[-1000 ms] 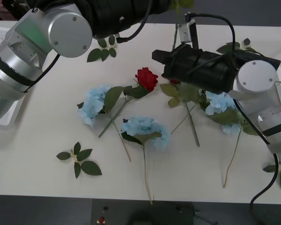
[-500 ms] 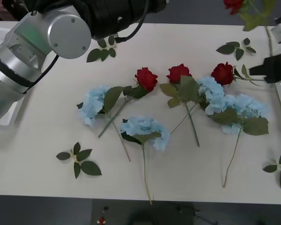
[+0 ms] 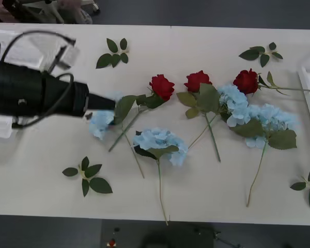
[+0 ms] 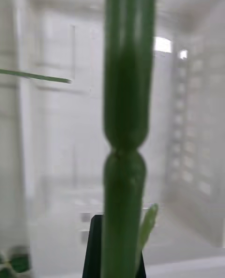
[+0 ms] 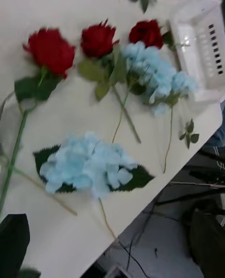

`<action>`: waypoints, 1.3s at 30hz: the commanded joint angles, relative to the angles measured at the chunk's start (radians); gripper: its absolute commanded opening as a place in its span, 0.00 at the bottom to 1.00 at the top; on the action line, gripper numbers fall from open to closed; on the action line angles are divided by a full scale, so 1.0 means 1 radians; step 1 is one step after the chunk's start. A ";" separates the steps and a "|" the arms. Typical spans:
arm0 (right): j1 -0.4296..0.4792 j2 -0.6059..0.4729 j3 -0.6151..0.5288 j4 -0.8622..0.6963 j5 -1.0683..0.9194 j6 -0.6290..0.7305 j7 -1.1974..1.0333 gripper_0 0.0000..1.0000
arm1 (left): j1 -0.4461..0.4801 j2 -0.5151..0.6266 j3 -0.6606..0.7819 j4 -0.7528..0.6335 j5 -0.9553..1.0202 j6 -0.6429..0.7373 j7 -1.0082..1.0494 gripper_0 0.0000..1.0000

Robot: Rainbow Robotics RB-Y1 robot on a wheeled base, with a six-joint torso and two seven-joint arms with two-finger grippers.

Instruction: Put the red flowers into the right box and the blue flowers into the left box

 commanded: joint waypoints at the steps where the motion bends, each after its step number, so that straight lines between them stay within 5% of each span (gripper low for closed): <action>1: -0.031 0.002 0.075 0.057 0.093 -0.127 -0.020 0.00 | 0.108 -0.048 -0.105 -0.077 -0.139 0.002 0.126 1.00; 5: -0.033 0.040 0.156 0.135 0.182 -0.291 -0.055 0.00 | 0.117 -0.100 -0.193 -0.080 -0.348 0.002 0.278 1.00; 8: -0.033 0.083 0.188 0.194 0.266 -0.394 -0.127 0.00 | 0.042 -0.152 -0.300 -0.028 -0.526 0.005 0.443 1.00; 14: -0.034 0.127 0.188 0.227 0.357 -0.426 -0.185 0.00 | -0.062 -0.242 -0.305 0.184 -0.573 0.005 0.555 1.00; 19: -0.036 0.132 0.188 0.227 0.368 -0.435 -0.185 0.49 | -0.202 -0.315 -0.317 0.434 -0.584 0.013 0.560 1.00; 23: -0.034 0.132 0.188 0.227 0.362 -0.440 -0.179 0.76 | -0.280 -0.322 -0.328 0.572 -0.599 0.011 0.551 1.00; 28: -0.034 0.132 0.195 0.177 0.334 -0.441 -0.115 0.93 | -0.404 -0.333 -0.429 0.724 -0.611 0.005 0.552 1.00; 35: -0.034 0.110 0.196 -0.073 0.265 -0.356 0.088 0.97 | -0.522 -0.367 -0.645 0.916 -0.607 -0.108 0.555 1.00; 37: -0.034 0.110 0.205 -0.165 0.277 -0.333 0.145 0.97 | -0.527 -0.376 -0.679 0.948 -0.613 -0.157 0.555 0.82; 39: -0.043 0.107 0.245 -0.267 0.299 -0.314 0.207 0.97 | -0.527 -0.379 -0.682 0.966 -0.610 -0.182 0.552 0.04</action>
